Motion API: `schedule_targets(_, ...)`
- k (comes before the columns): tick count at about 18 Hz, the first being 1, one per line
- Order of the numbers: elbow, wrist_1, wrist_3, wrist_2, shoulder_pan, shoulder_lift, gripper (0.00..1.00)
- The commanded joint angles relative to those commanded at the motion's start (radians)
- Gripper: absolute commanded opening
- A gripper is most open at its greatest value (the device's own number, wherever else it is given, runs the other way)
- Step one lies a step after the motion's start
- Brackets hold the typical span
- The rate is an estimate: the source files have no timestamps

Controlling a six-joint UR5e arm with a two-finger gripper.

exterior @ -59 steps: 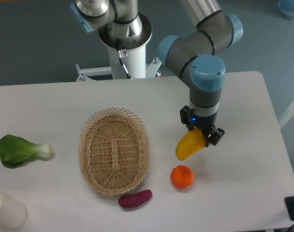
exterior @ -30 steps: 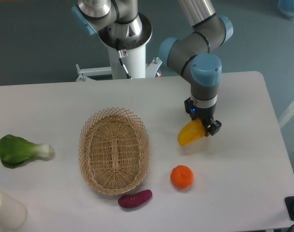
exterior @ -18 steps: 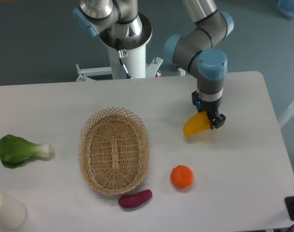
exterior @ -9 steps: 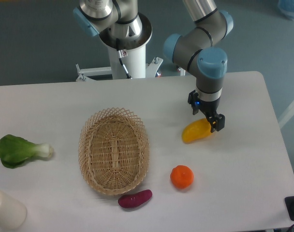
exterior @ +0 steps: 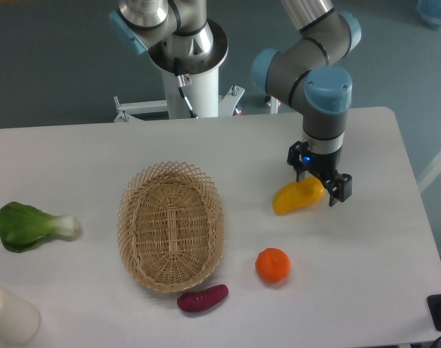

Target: Place the mango on the table

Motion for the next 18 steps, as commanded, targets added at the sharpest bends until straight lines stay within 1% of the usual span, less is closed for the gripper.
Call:
schedule_targets(3, 0.040, -0.043, 0.000, -0.002, -0.012, -0.003, 1.00)
schedule_targets(8, 0.061, -0.043, -0.002, -0.009, -0.015, -0.014, 1.00)
schedule_targets(11, 0.091, -0.043, -0.006, 0.000, -0.038, -0.035, 1.00)
schedule_targets(18, 0.083, -0.039, -0.021, 0.000, -0.041, -0.038, 1.00)
